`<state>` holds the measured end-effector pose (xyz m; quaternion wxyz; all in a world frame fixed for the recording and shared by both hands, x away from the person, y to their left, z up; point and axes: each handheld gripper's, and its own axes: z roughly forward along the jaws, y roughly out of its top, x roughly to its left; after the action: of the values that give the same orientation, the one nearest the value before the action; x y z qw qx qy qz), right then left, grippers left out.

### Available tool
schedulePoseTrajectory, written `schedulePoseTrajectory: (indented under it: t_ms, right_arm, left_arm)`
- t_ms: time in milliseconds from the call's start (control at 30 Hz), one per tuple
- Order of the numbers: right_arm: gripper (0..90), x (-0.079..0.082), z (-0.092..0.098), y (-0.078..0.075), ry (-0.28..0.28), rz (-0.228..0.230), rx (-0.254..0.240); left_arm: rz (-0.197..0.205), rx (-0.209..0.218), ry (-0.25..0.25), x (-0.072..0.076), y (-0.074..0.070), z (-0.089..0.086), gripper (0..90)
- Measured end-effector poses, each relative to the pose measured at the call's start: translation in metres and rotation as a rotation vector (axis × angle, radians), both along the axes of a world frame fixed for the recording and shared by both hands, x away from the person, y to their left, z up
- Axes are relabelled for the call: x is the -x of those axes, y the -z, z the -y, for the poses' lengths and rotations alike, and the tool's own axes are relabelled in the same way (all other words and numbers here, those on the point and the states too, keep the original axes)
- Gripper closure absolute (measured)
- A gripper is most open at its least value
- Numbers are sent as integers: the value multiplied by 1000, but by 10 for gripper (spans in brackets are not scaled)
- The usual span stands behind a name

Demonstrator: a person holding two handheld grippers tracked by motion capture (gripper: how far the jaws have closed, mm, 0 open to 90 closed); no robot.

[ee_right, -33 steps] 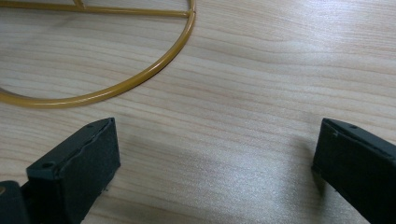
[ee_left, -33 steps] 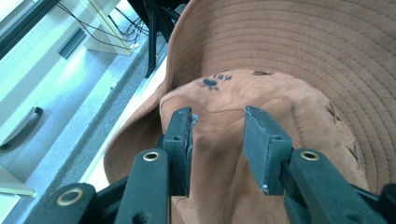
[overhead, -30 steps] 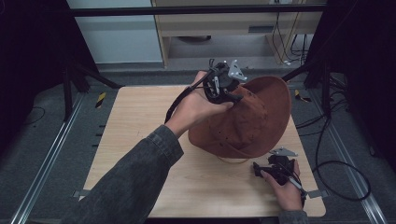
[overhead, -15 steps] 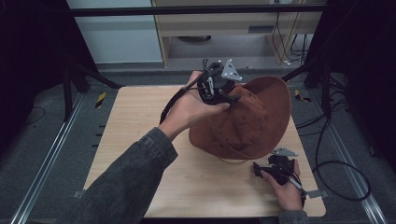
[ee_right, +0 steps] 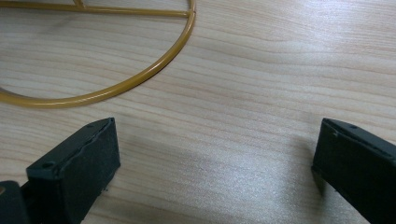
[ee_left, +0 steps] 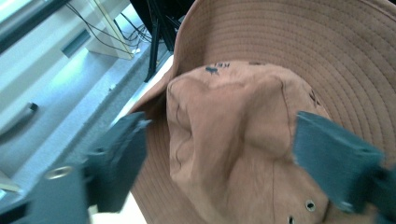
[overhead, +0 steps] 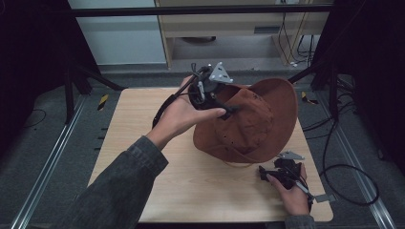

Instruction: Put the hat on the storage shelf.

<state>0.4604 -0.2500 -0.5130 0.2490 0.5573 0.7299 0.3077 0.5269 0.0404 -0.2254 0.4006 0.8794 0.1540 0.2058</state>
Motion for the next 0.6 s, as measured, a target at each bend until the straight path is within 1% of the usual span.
schedulePoseTrajectory:
  t_ms: [100, 133, 267, 333, 367, 400, 433, 467, 533, 600]
  right_arm:
    - [6, 0, 0, 0, 0, -1, 0]
    - [6, 0, 0, 0, 2, 0, -2]
    - [6, 0, 0, 0, 0, 0, 1]
    - [6, 0, 0, 0, 0, -1, 1]
    - [6, 0, 0, 0, -1, -1, 1]
    - [6, 0, 0, 0, 2, -3, -3]
    - [6, 0, 0, 0, -2, 1, -5]
    - [6, 0, 0, 0, -2, 0, -5]
    - [6, 0, 0, 0, -2, 1, -5]
    - [6, 0, 0, 0, -2, 0, -5]
  left_arm:
    - [-16, 14, -11, 2, 6, -15, 87]
    - [-18, 12, -15, 3, 8, -20, 80]
    - [-35, 37, -32, 9, 23, -46, 69]
    - [-48, 49, -43, 12, 34, -61, 63]
    - [-49, 44, -51, 14, 41, -71, 61]
    - [-50, 44, -60, 15, 46, -77, 58]
    - [-60, 53, -71, 17, 53, -87, 57]
    - [-69, 63, -76, 19, 58, -93, 57]
    - [-78, 73, -101, 23, 72, -110, 55]
    - [-82, 65, -121, 27, 84, -123, 55]
